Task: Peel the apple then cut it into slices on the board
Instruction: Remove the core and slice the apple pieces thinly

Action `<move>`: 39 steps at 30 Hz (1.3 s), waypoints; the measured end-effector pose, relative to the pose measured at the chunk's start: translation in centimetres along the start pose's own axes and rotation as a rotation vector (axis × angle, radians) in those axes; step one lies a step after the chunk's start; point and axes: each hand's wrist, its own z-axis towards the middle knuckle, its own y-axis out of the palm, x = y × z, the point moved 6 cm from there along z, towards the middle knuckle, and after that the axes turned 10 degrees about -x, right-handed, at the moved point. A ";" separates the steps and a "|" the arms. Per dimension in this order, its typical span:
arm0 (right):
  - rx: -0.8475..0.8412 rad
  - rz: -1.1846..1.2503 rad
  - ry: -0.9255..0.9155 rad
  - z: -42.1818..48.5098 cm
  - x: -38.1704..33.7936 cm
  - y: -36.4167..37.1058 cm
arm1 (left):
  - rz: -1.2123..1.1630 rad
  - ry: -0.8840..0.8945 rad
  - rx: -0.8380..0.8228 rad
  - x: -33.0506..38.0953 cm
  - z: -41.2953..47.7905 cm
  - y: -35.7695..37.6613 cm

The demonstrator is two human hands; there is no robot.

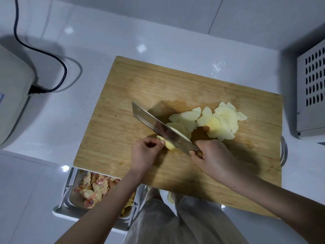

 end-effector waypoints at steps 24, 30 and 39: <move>0.010 -0.008 0.006 -0.2 -0.3 -0.2 | -0.062 -0.101 -0.105 -0.1 0.3 -0.1; -0.025 -0.023 0.009 -0.2 -0.2 0.4 | -0.097 -0.104 -0.110 0.4 0.1 0.0; -0.029 -0.050 0.007 -0.2 -0.3 0.3 | -0.137 -0.123 -0.118 0.2 0.1 -0.1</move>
